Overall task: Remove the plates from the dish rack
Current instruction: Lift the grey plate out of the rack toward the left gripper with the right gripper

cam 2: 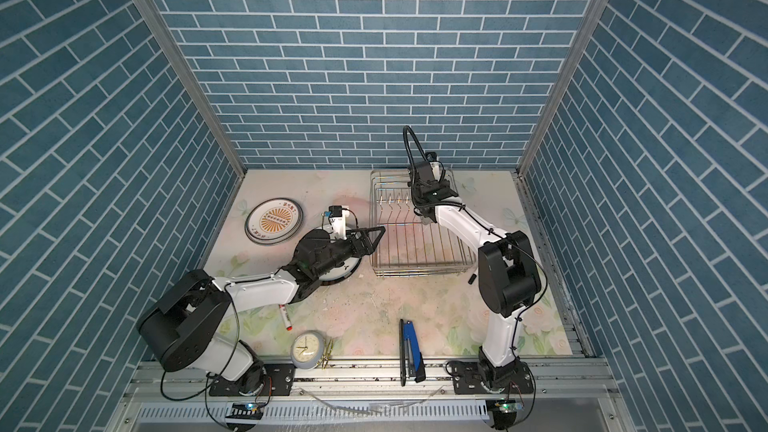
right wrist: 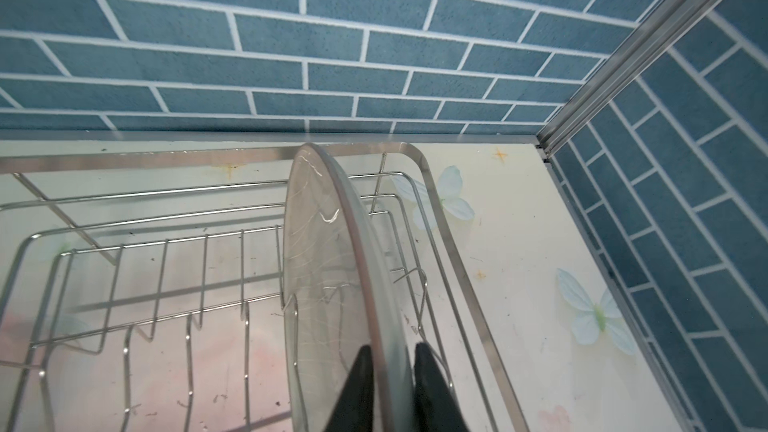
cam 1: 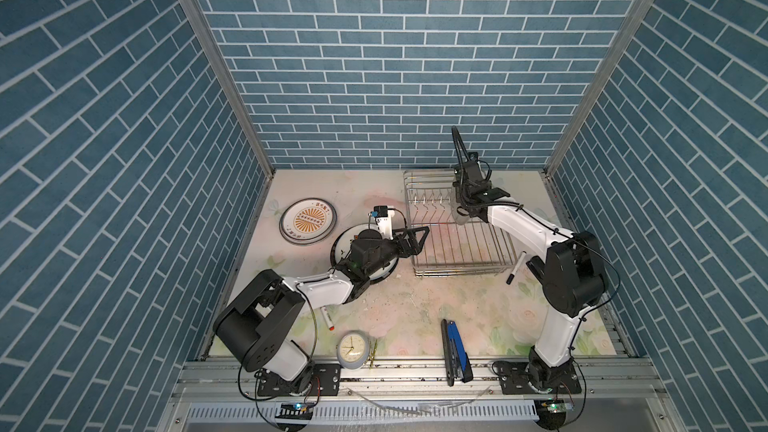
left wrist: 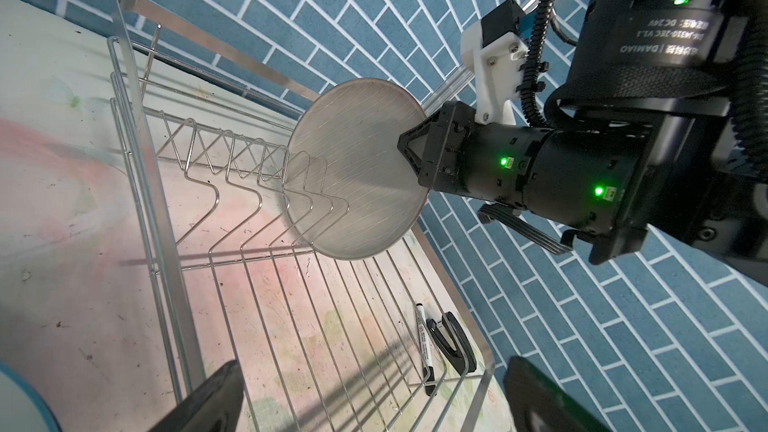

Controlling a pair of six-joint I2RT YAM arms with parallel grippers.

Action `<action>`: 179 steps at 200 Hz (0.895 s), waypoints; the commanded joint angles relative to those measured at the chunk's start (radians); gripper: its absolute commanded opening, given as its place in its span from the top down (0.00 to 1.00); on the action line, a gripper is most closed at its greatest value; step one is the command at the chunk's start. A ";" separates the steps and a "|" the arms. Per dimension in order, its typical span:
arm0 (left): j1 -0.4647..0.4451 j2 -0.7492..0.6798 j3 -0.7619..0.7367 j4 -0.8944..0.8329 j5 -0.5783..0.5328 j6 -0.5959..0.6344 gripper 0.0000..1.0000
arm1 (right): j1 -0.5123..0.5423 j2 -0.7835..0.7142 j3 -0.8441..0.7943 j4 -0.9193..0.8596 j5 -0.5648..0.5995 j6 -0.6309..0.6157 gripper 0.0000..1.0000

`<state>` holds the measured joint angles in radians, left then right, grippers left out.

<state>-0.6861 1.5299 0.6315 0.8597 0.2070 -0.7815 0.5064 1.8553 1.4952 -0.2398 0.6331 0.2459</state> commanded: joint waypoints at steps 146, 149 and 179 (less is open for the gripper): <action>-0.007 -0.022 -0.035 0.035 -0.053 -0.003 0.00 | 0.082 -0.055 0.046 0.186 0.289 -0.307 1.00; -0.008 -0.022 -0.036 0.035 -0.053 -0.003 0.00 | 0.085 -0.058 0.045 0.193 0.295 -0.315 1.00; -0.007 -0.039 -0.051 0.032 -0.067 0.001 0.00 | 0.108 -0.090 0.015 0.266 0.347 -0.377 1.00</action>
<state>-0.6872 1.5211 0.5987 0.8810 0.1596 -0.7898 0.6018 1.8645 1.5097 -0.1513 0.8291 -0.0162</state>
